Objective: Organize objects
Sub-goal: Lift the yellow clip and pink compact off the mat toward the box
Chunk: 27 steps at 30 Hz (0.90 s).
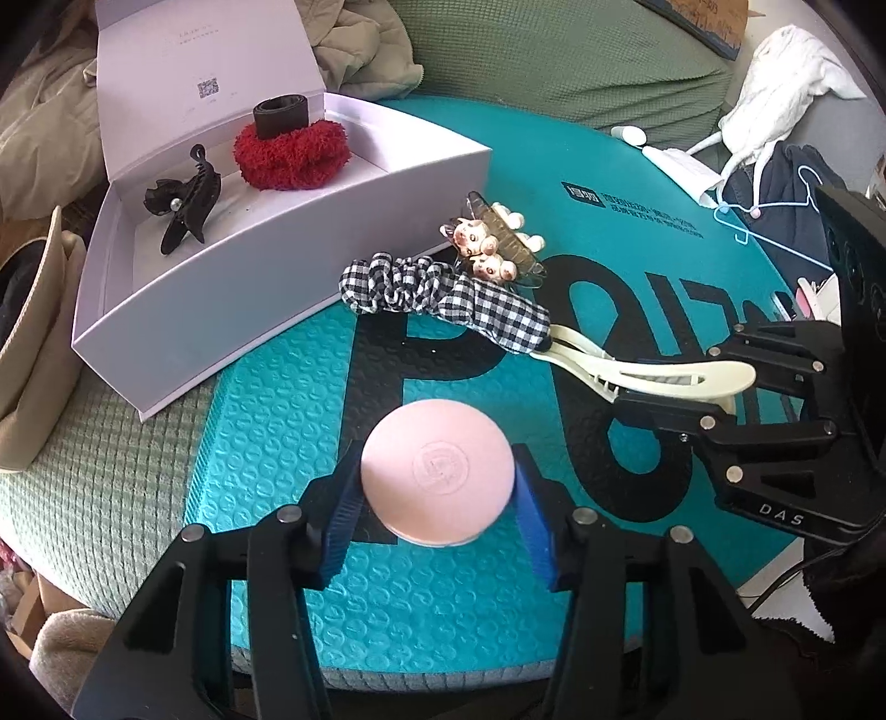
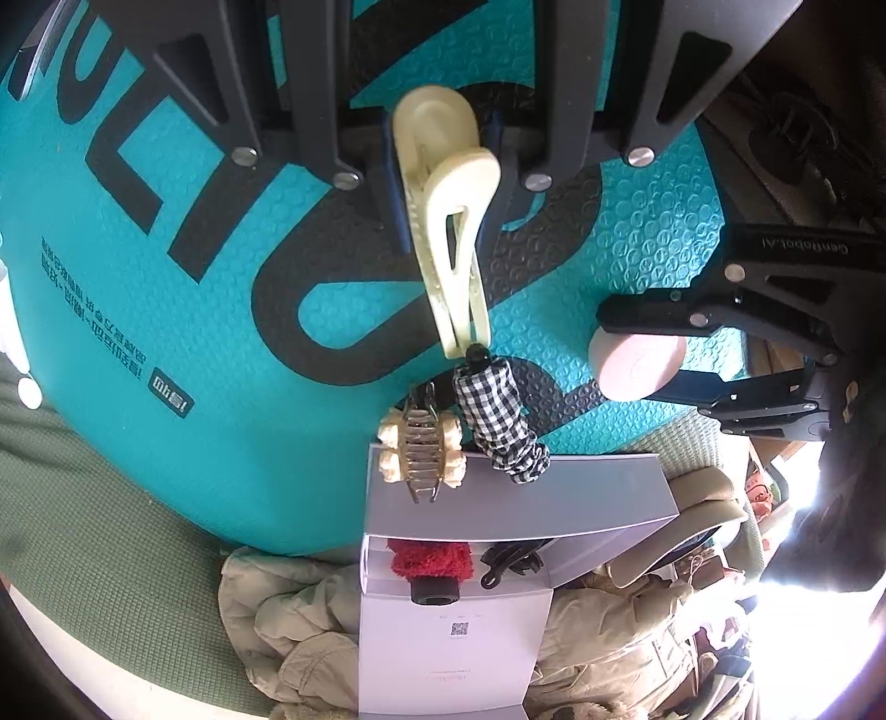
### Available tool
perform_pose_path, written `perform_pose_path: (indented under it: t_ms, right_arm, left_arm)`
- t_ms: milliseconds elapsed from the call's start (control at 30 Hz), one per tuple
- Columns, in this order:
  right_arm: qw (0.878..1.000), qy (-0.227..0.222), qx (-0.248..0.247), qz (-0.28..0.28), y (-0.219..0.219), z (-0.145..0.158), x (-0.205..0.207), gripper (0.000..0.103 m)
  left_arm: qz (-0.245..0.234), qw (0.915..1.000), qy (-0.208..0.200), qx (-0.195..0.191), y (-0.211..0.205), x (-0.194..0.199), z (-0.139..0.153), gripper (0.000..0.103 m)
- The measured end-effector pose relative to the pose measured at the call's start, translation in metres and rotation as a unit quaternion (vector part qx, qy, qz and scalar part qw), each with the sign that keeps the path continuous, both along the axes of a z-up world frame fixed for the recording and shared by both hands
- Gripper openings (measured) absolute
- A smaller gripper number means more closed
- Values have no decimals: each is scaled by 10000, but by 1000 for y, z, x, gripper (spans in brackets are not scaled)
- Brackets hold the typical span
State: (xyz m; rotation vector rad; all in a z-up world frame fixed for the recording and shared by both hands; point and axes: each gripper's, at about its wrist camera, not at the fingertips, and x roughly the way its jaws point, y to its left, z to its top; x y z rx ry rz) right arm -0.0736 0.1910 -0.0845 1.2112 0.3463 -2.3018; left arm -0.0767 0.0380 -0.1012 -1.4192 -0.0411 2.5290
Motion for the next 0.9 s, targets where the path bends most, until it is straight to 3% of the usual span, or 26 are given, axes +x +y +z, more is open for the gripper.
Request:
perform_pose_path:
  t_ms: [433, 900]
  right_arm:
    - [9988, -30, -292, 379, -13, 17, 9, 23]
    - [9926, 65, -474, 1115, -57, 30, 26, 23]
  left_arm:
    - [541, 9983, -35, 203, -26, 13, 9, 49]
    - [1269, 9919, 101, -11, -62, 47, 26, 49]
